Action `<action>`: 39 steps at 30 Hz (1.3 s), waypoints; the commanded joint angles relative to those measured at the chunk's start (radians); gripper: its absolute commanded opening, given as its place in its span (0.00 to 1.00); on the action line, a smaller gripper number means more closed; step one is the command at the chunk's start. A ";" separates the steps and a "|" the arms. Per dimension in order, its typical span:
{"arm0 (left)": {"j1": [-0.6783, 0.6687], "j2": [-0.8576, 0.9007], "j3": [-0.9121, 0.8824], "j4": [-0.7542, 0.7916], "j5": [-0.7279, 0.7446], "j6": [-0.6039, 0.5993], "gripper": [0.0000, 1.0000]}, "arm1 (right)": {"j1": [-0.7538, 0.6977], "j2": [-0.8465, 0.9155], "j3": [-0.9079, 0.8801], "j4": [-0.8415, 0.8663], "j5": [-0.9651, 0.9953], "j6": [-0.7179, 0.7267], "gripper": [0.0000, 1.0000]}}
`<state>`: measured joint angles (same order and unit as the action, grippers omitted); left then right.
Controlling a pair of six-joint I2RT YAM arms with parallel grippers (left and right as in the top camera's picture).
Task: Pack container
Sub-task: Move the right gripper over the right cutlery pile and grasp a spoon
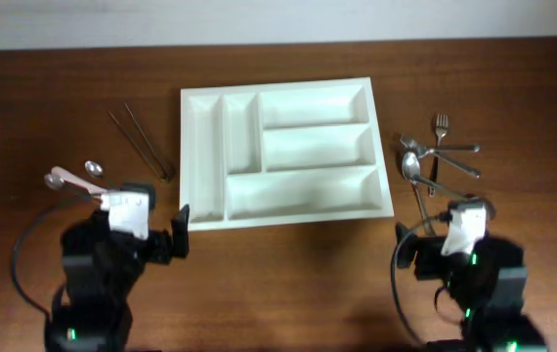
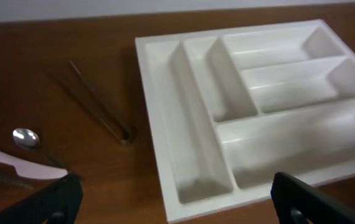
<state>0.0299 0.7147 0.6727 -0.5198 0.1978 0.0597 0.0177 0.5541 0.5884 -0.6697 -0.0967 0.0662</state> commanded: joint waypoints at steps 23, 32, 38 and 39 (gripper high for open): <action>0.207 0.549 0.428 -0.155 -0.030 0.130 0.99 | -0.385 1.019 0.998 -0.525 -0.362 -0.138 1.00; 0.218 0.549 0.428 -0.163 -0.030 0.130 0.99 | -0.385 1.142 0.982 -0.406 -0.212 0.386 0.98; 0.218 0.549 0.428 -0.182 -0.030 0.129 0.99 | -0.388 1.229 0.965 -0.455 -0.074 0.615 0.99; 0.218 0.549 0.428 -0.186 -0.030 0.129 0.99 | -0.388 1.239 0.950 -0.448 -0.067 0.647 0.99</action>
<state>0.2436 1.2625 1.0847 -0.6968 0.1680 0.1757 -0.3614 1.7554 1.5650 -1.1213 -0.2512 0.5102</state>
